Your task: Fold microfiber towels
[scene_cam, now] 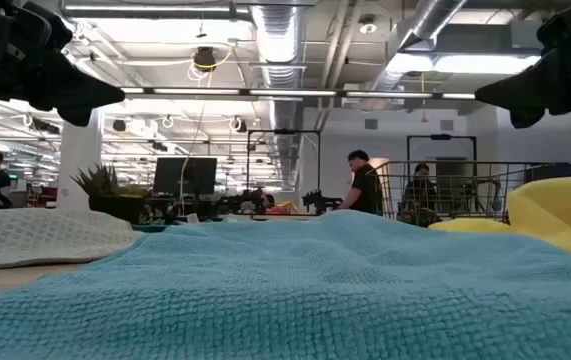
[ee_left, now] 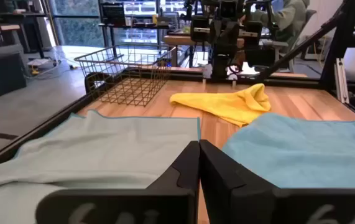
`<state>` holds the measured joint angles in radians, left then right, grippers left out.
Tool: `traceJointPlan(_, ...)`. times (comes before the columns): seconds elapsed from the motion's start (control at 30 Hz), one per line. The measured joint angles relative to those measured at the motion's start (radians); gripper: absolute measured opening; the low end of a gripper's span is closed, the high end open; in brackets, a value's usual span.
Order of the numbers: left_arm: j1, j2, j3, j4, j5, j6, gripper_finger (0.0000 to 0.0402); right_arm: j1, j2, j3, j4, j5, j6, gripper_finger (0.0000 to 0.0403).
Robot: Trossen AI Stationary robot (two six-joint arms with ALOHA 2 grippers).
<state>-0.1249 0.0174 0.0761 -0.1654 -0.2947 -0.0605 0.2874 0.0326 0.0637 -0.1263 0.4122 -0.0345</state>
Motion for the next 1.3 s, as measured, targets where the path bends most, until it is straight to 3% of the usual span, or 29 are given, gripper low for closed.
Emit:
traceJointPlan(0.33,0.0,0.0,0.0,0.006,-0.003,-0.012,0.0,0.0,0.0,0.0,0.0,0.0,0.0,0.0043)
traceJointPlan(0.5,0.0,0.001,0.013,0.039,-0.104,-0.052,0.0009,0.0,0.0,0.0,0.0,0.0,0.0,0.0043)
traceJointPlan(0.7,0.0,0.049,0.133,0.056,-0.206,0.088,0.0022,0.0,0.0,0.0,0.0,0.0,0.0,0.0043)
traceJointPlan(0.83,0.0,0.167,0.248,-0.08,-0.262,0.095,0.0013,0.0,0.0,0.0,0.0,0.0,0.0,0.0043)
traceJointPlan(1.3,0.0,0.859,0.698,-0.524,-0.245,0.006,0.0,0.0,0.0,0.0,0.0,0.0,0.0,0.0043)
